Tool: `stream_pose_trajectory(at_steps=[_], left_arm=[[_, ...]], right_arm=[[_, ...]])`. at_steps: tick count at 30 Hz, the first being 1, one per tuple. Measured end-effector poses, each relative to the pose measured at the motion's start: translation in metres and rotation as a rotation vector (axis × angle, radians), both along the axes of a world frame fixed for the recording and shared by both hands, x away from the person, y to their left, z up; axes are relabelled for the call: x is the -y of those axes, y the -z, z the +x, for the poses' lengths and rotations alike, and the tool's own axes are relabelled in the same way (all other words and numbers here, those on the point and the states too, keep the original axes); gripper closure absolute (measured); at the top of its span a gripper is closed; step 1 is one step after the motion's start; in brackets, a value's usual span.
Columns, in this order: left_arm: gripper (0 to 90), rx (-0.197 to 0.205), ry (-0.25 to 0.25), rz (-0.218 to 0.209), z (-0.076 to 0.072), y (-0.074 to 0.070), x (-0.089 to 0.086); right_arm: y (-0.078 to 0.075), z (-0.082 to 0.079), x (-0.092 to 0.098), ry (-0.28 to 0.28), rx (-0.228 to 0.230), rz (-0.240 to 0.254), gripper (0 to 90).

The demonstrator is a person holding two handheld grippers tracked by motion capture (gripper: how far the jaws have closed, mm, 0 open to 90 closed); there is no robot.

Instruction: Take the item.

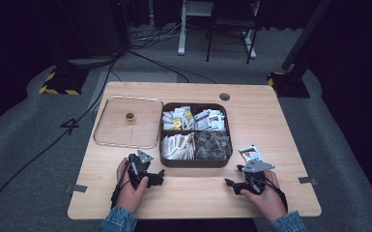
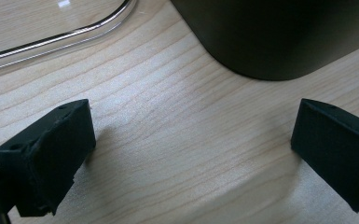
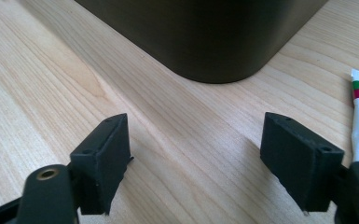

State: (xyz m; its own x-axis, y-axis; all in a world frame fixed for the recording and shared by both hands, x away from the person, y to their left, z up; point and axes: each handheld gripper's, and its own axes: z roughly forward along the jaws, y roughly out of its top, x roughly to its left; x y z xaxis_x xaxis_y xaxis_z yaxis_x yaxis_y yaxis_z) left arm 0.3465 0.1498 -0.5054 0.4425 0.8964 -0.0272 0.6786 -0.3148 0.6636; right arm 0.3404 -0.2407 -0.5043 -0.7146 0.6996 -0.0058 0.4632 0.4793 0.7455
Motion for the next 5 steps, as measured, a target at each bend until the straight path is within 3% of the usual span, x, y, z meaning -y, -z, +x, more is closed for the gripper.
stream_pose_trajectory(at_steps=[5], left_arm=[[0.1,0.0,0.002,0.0,0.0002,0.0,-0.0001]], right_arm=[[0.0,0.0006,0.0,-0.005,-0.004,0.002,23.0]])
